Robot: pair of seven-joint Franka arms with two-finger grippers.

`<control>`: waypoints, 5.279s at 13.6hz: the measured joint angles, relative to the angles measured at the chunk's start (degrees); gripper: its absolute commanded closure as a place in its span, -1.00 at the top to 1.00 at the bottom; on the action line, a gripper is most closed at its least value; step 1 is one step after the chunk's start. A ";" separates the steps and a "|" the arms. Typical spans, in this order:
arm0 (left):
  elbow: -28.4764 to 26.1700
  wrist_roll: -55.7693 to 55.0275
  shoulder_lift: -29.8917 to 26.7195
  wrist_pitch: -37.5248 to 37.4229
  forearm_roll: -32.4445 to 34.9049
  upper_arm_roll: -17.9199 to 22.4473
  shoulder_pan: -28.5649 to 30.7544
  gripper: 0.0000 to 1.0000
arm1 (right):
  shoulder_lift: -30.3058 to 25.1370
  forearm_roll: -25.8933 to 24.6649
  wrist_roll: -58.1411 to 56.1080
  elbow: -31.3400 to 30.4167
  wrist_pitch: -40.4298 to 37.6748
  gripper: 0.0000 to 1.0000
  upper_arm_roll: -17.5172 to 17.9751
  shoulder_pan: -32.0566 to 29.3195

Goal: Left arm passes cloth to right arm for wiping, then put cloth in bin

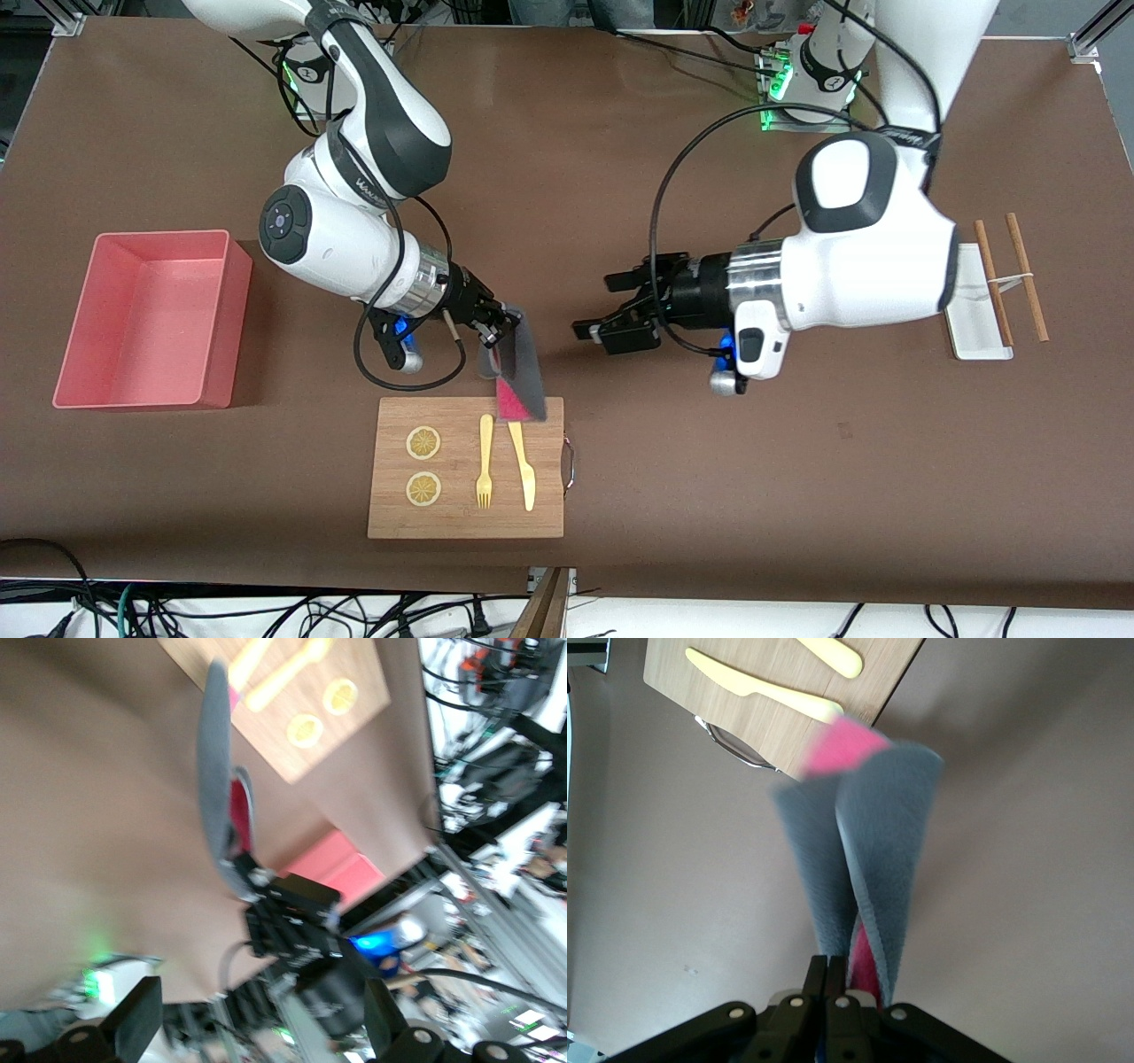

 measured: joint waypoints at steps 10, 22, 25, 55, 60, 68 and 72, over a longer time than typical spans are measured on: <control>-3.65 17.29 -13.12 -23.89 23.00 0.45 13.28 1.00 | 1.60 -0.52 -0.16 -1.33 -10.29 -1.00 0.24 5.38; -28.99 39.94 -29.92 -16.73 48.05 -0.14 16.36 1.00 | 5.09 -18.79 -30.44 -3.77 -23.69 -1.00 -1.55 -7.98; -33.48 45.71 -32.94 -13.09 50.10 -0.14 16.70 1.00 | 5.08 -22.16 -41.36 -3.77 -26.80 -1.00 -1.67 -14.17; -33.98 54.17 -33.86 -11.75 50.17 -0.03 18.07 1.00 | 11.66 -13.89 -6.70 -3.41 7.12 -1.00 -1.08 10.82; -33.97 54.31 -33.86 -11.77 50.17 -0.03 18.07 1.00 | 12.35 -13.46 -6.11 -2.19 6.38 -1.00 -1.85 12.19; -33.97 56.64 -33.86 -11.91 50.17 -0.03 18.07 1.00 | 12.23 -17.24 -29.91 -0.75 -10.59 -1.00 -2.91 0.02; -33.97 56.68 -33.86 -11.92 50.17 0.01 18.08 1.00 | 11.90 -21.37 -38.16 -0.69 -15.18 -1.00 -3.36 -4.12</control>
